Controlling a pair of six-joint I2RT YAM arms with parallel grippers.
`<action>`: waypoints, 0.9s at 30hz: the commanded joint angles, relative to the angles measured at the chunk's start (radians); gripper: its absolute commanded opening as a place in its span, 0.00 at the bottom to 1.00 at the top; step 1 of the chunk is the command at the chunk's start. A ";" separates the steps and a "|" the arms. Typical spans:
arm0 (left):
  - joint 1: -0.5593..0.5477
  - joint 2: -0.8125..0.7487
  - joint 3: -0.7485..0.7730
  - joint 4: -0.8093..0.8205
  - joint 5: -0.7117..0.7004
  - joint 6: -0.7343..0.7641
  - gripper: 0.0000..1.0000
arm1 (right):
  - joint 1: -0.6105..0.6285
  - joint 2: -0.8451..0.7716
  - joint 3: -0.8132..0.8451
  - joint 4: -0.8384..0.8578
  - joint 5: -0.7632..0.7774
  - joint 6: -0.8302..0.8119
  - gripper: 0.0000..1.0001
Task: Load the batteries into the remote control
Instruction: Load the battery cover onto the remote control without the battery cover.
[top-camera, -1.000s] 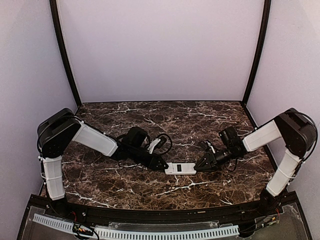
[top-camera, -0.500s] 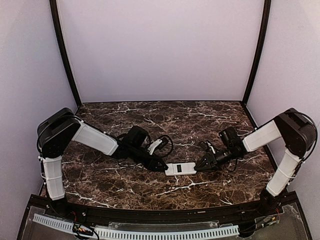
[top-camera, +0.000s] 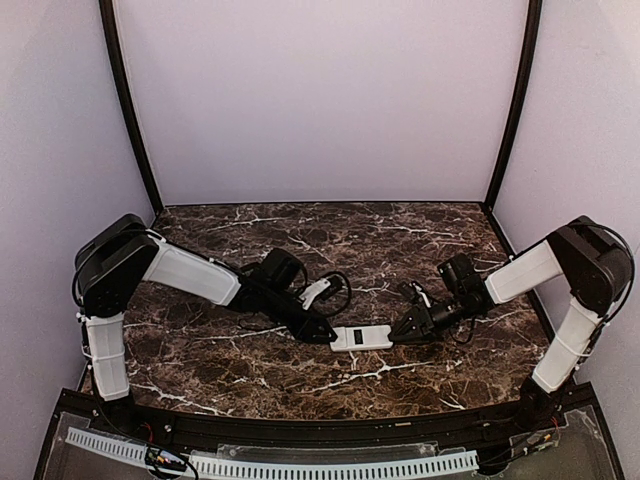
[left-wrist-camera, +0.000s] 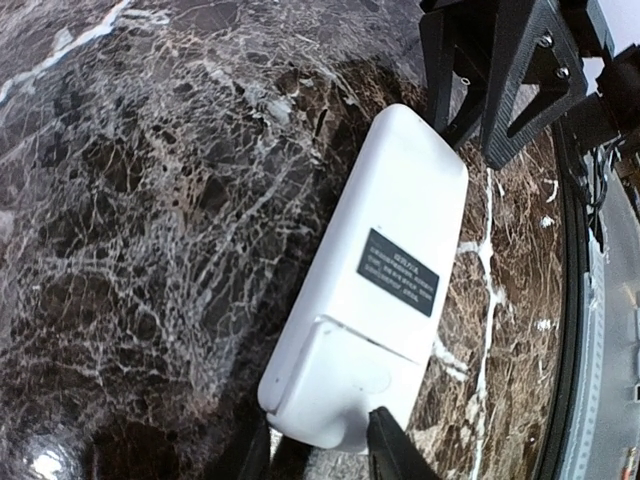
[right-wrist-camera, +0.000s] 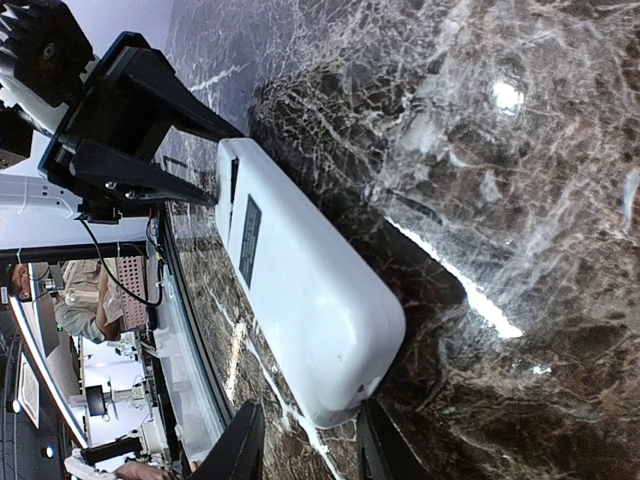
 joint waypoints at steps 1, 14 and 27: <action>-0.012 -0.027 0.020 -0.067 -0.021 0.041 0.41 | -0.002 0.016 0.000 0.023 -0.007 -0.001 0.31; -0.011 -0.094 0.013 -0.046 -0.107 0.192 0.71 | -0.002 0.024 0.003 0.021 -0.007 -0.006 0.30; -0.012 -0.091 0.011 0.006 -0.014 0.490 0.58 | -0.002 0.030 0.007 0.024 -0.012 -0.007 0.30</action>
